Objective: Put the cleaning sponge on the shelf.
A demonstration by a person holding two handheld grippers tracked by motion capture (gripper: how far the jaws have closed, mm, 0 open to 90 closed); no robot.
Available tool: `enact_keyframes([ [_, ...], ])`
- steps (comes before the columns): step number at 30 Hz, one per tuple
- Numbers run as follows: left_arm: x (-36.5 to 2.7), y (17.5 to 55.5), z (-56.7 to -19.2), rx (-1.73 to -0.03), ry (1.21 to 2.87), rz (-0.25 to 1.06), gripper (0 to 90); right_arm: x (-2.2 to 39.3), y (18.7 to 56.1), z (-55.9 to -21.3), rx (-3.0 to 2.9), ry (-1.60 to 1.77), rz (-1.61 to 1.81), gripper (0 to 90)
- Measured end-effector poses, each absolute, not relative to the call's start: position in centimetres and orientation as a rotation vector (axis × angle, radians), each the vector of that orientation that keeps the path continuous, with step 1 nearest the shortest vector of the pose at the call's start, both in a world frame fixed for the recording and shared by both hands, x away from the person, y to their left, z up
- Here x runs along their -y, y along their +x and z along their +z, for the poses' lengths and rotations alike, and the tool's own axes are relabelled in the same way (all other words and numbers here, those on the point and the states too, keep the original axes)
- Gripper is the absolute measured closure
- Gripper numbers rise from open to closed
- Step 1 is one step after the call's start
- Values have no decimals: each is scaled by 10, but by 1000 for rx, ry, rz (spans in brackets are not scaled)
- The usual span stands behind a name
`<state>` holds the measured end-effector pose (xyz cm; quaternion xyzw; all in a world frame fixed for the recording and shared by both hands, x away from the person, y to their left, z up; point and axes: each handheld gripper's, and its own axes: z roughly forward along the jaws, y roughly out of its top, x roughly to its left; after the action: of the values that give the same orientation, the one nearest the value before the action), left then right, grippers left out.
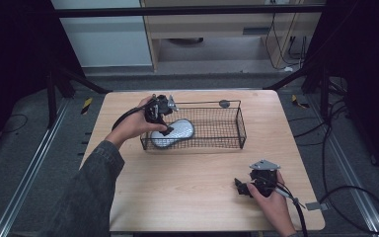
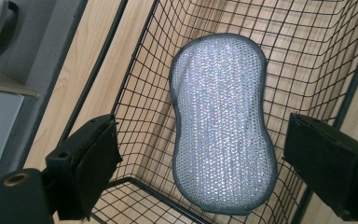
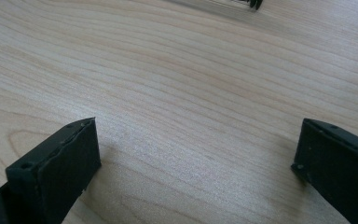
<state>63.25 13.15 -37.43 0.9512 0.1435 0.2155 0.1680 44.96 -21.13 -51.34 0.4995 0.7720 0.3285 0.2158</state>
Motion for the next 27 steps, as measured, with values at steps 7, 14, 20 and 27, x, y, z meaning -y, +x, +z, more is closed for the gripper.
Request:
enact_keyframes([
  [7,-133,625,-369,-442,2671,600,116,211,450,-513,-2140,1381,907,4],
  [14,-129,612,-365,-500,2613,585,122,211,450,-513,-2140,1383,907,4],
  [20,-122,599,-364,-528,2582,575,108,211,450,-513,-2140,1383,908,4],
  [27,-111,584,-365,-537,2566,606,74,211,450,-513,-2140,1384,909,4],
])
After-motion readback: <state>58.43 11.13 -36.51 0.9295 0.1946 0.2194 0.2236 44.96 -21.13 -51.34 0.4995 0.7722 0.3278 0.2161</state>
